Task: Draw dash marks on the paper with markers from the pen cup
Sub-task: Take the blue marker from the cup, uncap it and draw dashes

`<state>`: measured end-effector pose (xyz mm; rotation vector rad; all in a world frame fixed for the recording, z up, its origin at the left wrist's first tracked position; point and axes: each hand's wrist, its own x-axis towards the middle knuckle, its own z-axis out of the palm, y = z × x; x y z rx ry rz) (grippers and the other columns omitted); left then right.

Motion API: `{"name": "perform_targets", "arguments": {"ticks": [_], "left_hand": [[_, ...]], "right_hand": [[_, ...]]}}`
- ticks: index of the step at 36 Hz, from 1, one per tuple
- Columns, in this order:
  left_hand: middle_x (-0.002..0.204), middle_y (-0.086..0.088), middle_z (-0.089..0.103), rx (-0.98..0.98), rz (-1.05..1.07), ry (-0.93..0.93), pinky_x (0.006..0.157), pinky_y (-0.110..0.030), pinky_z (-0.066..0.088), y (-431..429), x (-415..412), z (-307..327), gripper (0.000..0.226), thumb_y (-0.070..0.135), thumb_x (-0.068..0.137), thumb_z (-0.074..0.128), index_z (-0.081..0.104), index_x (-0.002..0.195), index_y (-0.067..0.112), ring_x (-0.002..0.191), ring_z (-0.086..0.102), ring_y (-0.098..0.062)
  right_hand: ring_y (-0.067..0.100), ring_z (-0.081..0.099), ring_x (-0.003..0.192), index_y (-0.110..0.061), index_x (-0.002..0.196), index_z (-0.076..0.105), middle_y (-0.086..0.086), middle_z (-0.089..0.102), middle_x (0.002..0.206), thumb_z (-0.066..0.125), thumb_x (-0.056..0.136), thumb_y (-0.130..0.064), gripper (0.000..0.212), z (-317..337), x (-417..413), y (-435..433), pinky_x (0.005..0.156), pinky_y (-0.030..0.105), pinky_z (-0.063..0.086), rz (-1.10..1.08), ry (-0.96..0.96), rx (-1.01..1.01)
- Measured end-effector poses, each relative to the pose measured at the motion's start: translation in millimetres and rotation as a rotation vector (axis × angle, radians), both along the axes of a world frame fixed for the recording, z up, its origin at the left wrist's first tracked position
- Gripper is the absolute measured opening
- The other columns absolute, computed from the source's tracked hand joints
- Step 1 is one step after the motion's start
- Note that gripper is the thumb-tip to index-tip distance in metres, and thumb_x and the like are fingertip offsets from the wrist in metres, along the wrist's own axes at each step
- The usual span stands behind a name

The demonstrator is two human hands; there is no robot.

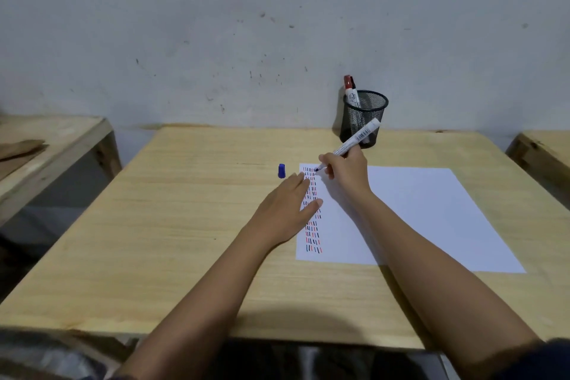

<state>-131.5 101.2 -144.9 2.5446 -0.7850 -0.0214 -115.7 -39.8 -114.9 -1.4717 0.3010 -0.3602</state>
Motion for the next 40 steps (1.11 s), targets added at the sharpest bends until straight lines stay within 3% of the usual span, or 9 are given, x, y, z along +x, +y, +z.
{"name": "perform_targets", "arguments": {"ticks": [2,5,25,40], "left_hand": [[0.157,-0.002,0.023,0.020,0.015,-0.005,0.111,-0.030,0.025,-1,0,-1,0.057,0.044,0.097,0.035,0.031,0.143,0.011,0.146,0.016,-0.015],[0.157,-0.003,0.022,0.032,0.024,-0.018,0.112,-0.031,0.024,-2,-1,0,0.058,0.043,0.097,0.035,0.029,0.145,0.010,0.146,0.015,-0.015],[0.158,-0.004,0.022,0.041,0.037,-0.003,0.114,-0.031,0.022,-2,2,-7,0.060,0.045,0.097,0.035,0.028,0.146,0.010,0.146,0.015,-0.014],[0.157,-0.003,0.022,0.035,0.031,-0.006,0.113,-0.032,0.024,-2,1,-6,0.060,0.044,0.097,0.035,0.028,0.146,0.011,0.146,0.017,-0.015]], "right_hand": [[0.014,0.047,0.058,-0.005,0.091,0.041,0.013,0.049,0.079,0.058,0.083,0.001,0.019,-1,1,2,0.040,0.008,0.039,-0.013,-0.010,-0.073],[0.013,0.046,0.060,-0.005,0.093,0.039,0.014,0.047,0.084,0.057,0.084,0.001,0.021,-3,3,3,0.040,0.005,0.037,-0.017,-0.052,-0.138],[0.009,0.042,0.059,-0.007,0.090,0.036,0.000,0.039,0.068,0.061,0.083,-0.006,0.026,-18,17,-2,0.044,0.005,0.038,-0.022,-0.052,-0.372],[0.009,0.041,0.062,-0.009,0.088,0.035,-0.001,0.038,0.070,0.059,0.083,-0.005,0.024,-21,18,-3,0.046,0.006,0.038,0.000,-0.031,-0.395]]}}
